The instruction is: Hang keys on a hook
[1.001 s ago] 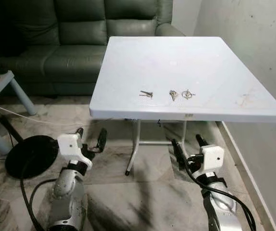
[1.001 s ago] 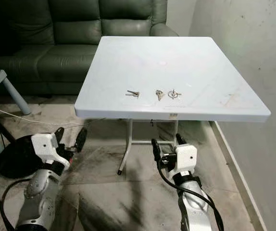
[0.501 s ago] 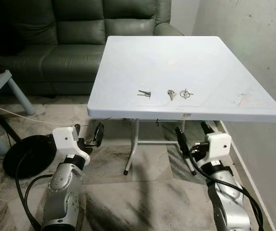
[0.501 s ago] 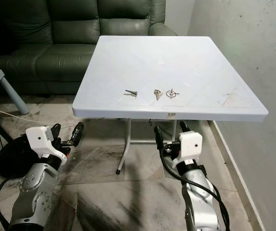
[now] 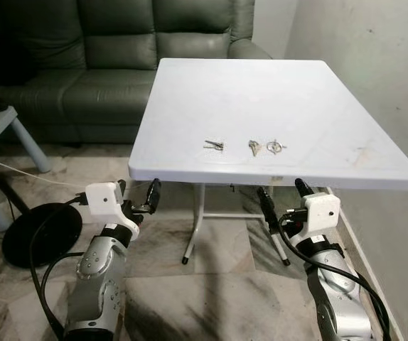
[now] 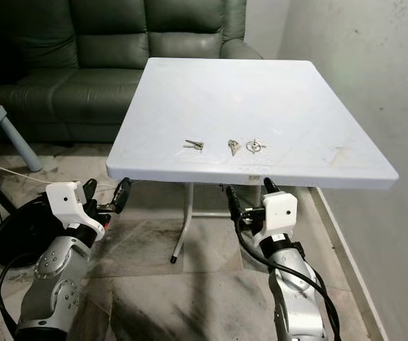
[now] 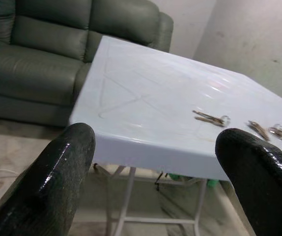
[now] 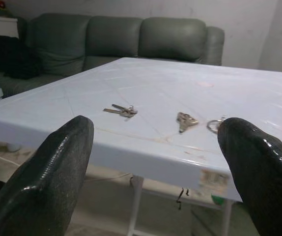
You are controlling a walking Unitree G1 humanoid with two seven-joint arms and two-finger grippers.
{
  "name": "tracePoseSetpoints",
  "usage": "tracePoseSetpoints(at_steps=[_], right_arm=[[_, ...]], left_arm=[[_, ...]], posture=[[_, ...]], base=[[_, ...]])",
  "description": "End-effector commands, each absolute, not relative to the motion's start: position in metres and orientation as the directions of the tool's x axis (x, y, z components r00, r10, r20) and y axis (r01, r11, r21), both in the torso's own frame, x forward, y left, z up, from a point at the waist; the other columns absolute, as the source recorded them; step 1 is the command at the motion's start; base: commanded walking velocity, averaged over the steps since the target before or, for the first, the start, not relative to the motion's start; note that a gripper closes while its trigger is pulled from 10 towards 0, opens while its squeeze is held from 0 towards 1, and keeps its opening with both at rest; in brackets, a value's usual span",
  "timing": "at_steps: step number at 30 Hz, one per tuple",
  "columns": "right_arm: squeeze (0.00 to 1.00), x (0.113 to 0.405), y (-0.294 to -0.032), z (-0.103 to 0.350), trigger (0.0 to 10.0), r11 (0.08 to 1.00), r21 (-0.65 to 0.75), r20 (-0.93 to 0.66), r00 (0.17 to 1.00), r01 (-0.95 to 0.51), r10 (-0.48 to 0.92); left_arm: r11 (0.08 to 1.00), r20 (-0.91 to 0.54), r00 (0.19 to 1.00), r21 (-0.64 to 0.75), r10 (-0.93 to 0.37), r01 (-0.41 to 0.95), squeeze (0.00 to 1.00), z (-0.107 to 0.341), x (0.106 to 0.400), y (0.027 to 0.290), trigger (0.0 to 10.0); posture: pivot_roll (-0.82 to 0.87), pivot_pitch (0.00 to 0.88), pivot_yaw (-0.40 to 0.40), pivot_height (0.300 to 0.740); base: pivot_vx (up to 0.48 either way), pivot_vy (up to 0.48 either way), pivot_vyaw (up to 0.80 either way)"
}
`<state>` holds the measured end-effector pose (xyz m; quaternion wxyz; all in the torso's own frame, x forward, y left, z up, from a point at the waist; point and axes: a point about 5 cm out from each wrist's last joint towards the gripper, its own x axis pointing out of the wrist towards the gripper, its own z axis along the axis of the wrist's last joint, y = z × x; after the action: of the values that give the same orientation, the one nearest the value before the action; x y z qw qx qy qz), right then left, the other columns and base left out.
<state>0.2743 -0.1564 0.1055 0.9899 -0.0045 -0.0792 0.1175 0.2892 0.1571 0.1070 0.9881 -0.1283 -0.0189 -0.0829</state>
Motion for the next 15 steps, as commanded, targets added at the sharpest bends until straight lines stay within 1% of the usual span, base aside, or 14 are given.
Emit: tracePoseSetpoints(at_steps=[1, 15], right_arm=[[0.00, 0.2738, -0.1559, 0.1108, 10.0, 0.972, -0.028, 0.173, 0.957, -0.232, 0.233], [0.00, 0.2735, -0.1550, 0.1105, 10.0, 0.971, -0.028, 0.168, 0.957, -0.237, 0.238]], left_arm=[[0.957, 0.068, 0.984, -0.232, -0.165, 0.176, 0.00, 0.1136, 0.2917, 0.1568, 10.0], [0.958, 0.060, 0.984, -0.228, -0.167, 0.177, 0.00, 0.1132, 0.2898, 0.1574, 10.0]], posture=[[-0.01, 0.000, -0.011, 0.740], [0.00, 0.000, -0.013, 0.740]], base=[[0.405, 0.000, 0.00], [0.405, 0.000, 0.00]])
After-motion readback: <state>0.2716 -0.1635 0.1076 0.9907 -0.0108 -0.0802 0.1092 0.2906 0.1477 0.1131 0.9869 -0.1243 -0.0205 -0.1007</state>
